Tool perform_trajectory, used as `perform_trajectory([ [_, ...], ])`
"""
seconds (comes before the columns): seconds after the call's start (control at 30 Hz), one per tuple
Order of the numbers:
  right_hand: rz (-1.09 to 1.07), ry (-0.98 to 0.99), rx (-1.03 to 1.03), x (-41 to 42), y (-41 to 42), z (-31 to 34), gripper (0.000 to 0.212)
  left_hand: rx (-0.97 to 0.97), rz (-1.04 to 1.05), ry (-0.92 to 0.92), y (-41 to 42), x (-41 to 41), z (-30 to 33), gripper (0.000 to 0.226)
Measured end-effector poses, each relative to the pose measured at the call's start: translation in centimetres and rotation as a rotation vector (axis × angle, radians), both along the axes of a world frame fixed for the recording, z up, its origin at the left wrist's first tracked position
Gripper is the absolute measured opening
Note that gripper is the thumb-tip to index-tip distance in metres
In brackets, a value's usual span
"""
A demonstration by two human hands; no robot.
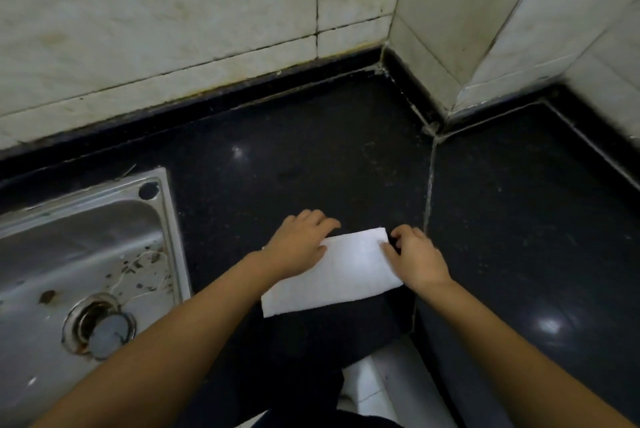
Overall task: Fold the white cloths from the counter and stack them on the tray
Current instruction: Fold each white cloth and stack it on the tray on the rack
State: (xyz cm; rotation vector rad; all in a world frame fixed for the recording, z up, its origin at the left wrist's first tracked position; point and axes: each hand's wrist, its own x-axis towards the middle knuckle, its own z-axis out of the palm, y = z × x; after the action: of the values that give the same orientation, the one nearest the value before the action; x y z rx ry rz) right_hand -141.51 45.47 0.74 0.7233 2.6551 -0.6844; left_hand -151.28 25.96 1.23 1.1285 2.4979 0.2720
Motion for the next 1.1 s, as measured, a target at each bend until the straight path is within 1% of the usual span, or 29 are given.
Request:
perform_trajectory([
  [0.07,-0.025,-0.077,0.019,1.9,-0.7,0.0,0.036,0.012,-0.199,0.007,4.1,0.5,-0.1,0.05],
  [0.13,-0.024,-0.113,0.073,3.4,-1.7,-0.2,0.037,-0.028,-0.377,0.038,7.4,0.9,-0.8,0.056],
  [0.2,-0.019,-0.146,0.134,4.1,-2.4,-0.5,0.038,-0.086,-0.496,0.083,9.2,0.9,-1.4,0.058],
  [0.27,-0.031,-0.176,0.135,4.0,-2.8,-0.6,0.035,-0.113,-0.56,0.127,9.8,0.5,-1.5,0.051],
  [0.33,-0.093,-0.159,0.046,3.6,-2.6,-0.4,0.026,-0.117,-0.606,0.156,9.8,0.0,-1.2,0.039],
  [0.37,-0.145,-0.131,-0.037,3.3,-2.4,-0.3,0.019,-0.112,-0.594,0.129,9.6,-0.3,-0.8,0.033],
  [0.4,-0.207,-0.091,-0.143,2.9,-2.0,-0.1,0.013,-0.101,-0.535,0.059,9.2,-0.6,-0.3,0.027],
  [0.43,-0.272,-0.042,-0.255,2.5,-1.5,0.1,0.009,-0.087,-0.426,-0.039,8.8,-1.0,0.5,0.019],
  [0.5,-0.389,0.097,-0.43,1.2,-0.5,1.1,0.011,-0.004,-0.176,-0.235,7.7,-2.4,2.0,0.009],
  [0.6,-0.488,0.338,-0.63,-1.8,0.5,4.1,0.013,0.227,0.056,-0.34,5.7,-5.4,4.6,0.02],
  [0.67,-0.463,0.473,-0.66,-3.8,0.8,6.9,0.009,0.388,0.144,-0.329,4.7,-7.1,7.2,0.02],
  [0.77,-0.372,0.687,-0.68,-5.4,0.8,11.0,0.002,0.642,0.287,-0.313,3.5,-7.9,11.1,0.008],
  [0.83,-0.286,0.78,-0.655,-5.0,0.5,12.7,0.003,0.769,0.335,-0.347,2.8,-7.2,12.6,0.011],
  [0.9,-0.194,0.797,-0.623,-3.7,0.2,13.2,0.007,0.818,0.322,-0.409,2.1,-5.7,12.8,0.016],
  [0.97,-0.131,0.743,-0.624,-1.8,0.1,12.1,0.014,0.797,0.306,-0.514,1.5,-3.6,11.5,0.019],
  [1.03,-0.088,0.638,-0.586,0.4,0.3,9.6,0.02,0.709,0.297,-0.568,0.8,-1.5,8.9,0.017],
  [1.1,-0.039,0.489,-0.544,3.0,0.3,6.7,0.022,0.561,0.285,-0.595,-0.1,0.7,5.6,0.013],
])
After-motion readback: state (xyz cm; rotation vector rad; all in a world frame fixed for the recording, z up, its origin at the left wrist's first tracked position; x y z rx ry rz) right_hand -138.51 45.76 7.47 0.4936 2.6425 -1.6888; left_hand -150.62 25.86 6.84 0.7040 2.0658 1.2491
